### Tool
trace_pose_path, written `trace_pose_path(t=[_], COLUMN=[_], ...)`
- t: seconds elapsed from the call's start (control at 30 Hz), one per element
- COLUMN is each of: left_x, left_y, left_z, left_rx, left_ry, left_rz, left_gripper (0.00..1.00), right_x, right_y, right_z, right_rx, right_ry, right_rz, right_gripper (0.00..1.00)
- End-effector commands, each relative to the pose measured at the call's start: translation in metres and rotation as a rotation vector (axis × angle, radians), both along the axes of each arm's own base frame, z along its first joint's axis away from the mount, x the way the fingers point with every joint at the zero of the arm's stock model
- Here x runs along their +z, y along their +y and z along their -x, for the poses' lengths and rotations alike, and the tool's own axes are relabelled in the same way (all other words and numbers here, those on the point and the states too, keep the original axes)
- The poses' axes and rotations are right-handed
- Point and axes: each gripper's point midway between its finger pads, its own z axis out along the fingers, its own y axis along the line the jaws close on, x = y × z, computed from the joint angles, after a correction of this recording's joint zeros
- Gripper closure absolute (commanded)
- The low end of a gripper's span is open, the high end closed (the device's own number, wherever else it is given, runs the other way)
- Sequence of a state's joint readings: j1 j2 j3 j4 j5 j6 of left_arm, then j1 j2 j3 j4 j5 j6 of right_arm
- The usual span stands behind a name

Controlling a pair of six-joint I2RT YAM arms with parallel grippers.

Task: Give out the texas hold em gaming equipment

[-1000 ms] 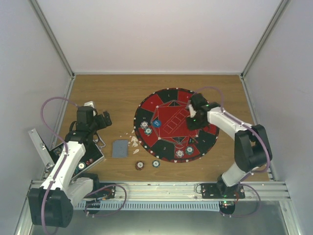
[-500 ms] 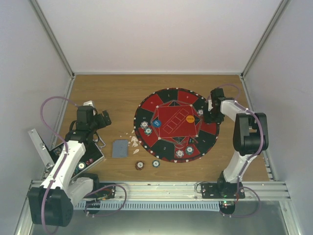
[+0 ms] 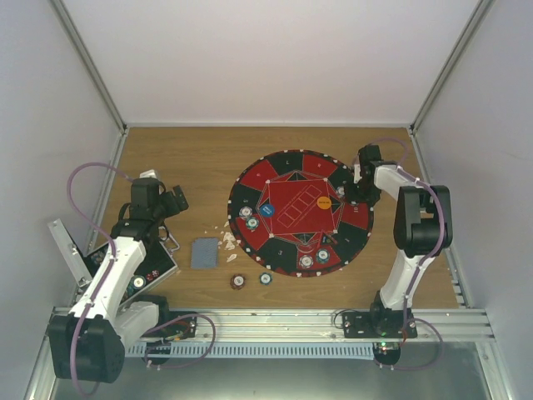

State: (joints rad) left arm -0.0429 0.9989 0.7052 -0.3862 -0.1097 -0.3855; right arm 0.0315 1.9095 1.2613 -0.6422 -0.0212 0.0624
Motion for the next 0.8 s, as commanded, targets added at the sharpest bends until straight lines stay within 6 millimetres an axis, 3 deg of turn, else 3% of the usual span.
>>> trace_pose_path(t=[0.0, 0.17, 0.27, 0.37, 0.5, 0.57, 0.77], left_x=[0.019, 0.019, 0.019, 0.018, 0.016, 0.016, 0.013], left_y=[0.004, 0.002, -0.001, -0.004, -0.008, -0.009, -0.011], left_z=[-0.005, -0.007, -0.009, -0.012, -0.013, -0.013, -0.01], left_rx=[0.028, 0.01, -0.005, -0.02, -0.036, -0.043, -0.059], left_ry=[-0.061, -0.055, -0.053, -0.05, -0.042, -0.041, -0.034], left_rz=[-0.004, -0.004, 0.0, 0.007, 0.022, 0.026, 0.027], left_gripper=[0.01, 0.01, 0.01, 0.01, 0.01, 0.01, 0.01], right_x=[0.01, 0.032, 0.056, 0.079, 0.095, 0.092, 0.08], right_y=[-0.007, -0.007, 0.021, 0.083, 0.191, 0.23, 0.316], right_z=[0.002, 0.003, 0.006, 0.022, 0.075, 0.104, 0.184], right_rx=[-0.034, -0.042, 0.054, 0.245, 0.561, 0.684, 1.035], right_ry=[-0.023, -0.072, -0.121, -0.169, -0.206, -0.196, -0.189], right_rz=[0.013, 0.006, -0.038, -0.088, -0.167, -0.196, -0.188], right_gripper=[0.38, 0.24, 0.2, 0.17, 0.14, 0.14, 0.13])
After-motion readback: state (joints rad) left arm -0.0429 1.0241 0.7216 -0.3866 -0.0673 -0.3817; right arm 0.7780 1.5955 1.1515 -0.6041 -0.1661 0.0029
